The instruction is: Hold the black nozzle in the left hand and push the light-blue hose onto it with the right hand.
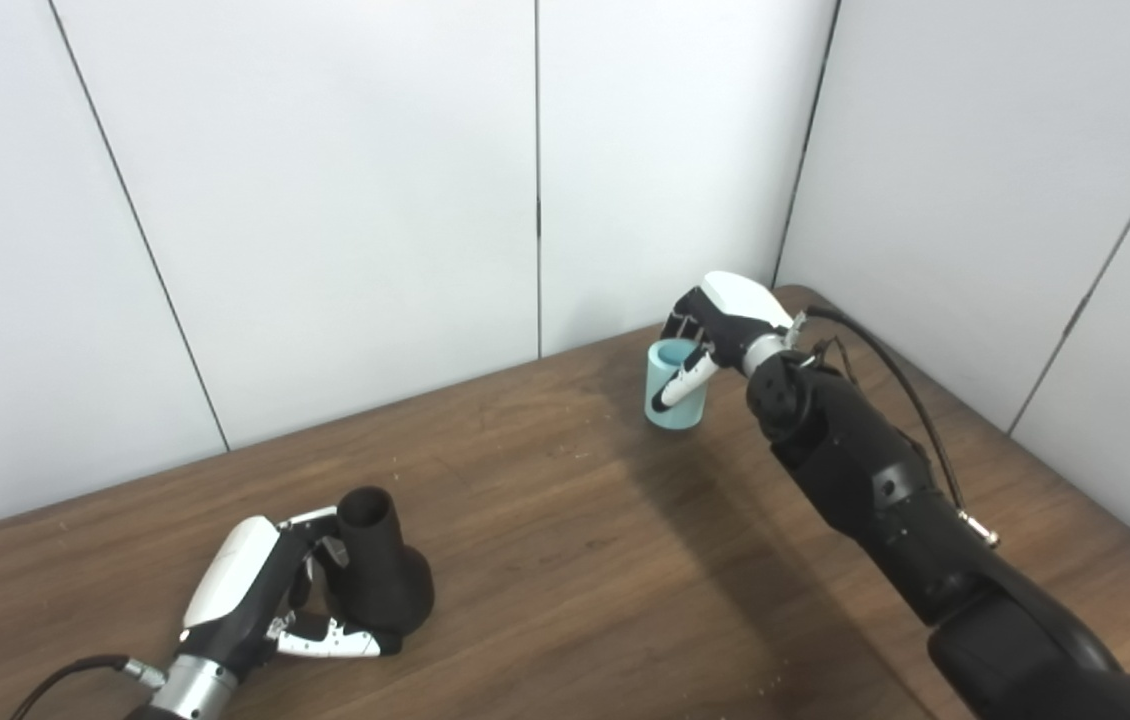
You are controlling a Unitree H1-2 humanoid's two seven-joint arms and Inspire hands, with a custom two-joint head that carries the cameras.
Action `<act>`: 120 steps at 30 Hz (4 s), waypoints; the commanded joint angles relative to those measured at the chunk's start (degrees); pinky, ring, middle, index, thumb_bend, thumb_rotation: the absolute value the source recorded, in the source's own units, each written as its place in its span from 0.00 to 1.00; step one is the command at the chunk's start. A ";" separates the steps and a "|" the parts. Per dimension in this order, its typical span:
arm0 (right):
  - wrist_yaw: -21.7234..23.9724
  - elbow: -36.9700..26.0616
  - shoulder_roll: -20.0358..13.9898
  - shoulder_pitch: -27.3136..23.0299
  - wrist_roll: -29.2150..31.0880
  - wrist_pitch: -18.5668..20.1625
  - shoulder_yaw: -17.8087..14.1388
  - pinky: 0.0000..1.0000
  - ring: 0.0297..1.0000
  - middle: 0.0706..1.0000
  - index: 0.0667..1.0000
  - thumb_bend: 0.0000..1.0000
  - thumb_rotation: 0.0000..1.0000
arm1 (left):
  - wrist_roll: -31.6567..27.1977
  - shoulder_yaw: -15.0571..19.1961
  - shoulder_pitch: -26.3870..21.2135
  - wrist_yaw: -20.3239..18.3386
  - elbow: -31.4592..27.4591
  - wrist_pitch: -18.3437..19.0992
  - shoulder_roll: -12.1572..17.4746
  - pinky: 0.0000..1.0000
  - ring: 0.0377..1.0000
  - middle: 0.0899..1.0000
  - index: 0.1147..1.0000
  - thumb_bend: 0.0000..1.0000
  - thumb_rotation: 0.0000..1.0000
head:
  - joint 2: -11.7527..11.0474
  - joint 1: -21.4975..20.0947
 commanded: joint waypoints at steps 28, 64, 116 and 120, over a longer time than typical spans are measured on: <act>17.93 -34.41 1.49 -9.65 7.55 0.09 5.17 0.39 0.44 0.44 0.45 0.52 0.00 | 5.18 -4.80 5.32 -6.47 -2.16 11.99 -2.36 0.35 0.38 0.43 0.43 0.53 0.00 | 1.38 20.68; 22.59 -37.23 4.31 -9.67 7.52 -3.46 9.36 0.36 0.40 0.44 0.46 0.52 0.00 | 5.63 -5.68 4.67 -7.93 -4.70 18.24 -4.14 0.42 0.40 0.42 0.43 0.52 0.00 | 5.26 28.08; 25.58 -38.85 3.36 -8.65 7.43 -3.07 9.22 0.29 0.35 0.40 0.49 0.51 0.00 | 6.44 -4.87 5.09 -10.05 -7.69 20.92 -1.95 0.43 0.43 0.42 0.44 0.52 0.00 | 7.43 27.53; 26.57 -39.67 2.54 -8.63 7.08 -3.00 9.56 0.29 0.36 0.40 0.49 0.51 0.00 | 6.33 -4.76 4.91 -10.00 -7.40 21.05 -2.21 0.44 0.43 0.42 0.44 0.52 0.00 | 7.71 27.48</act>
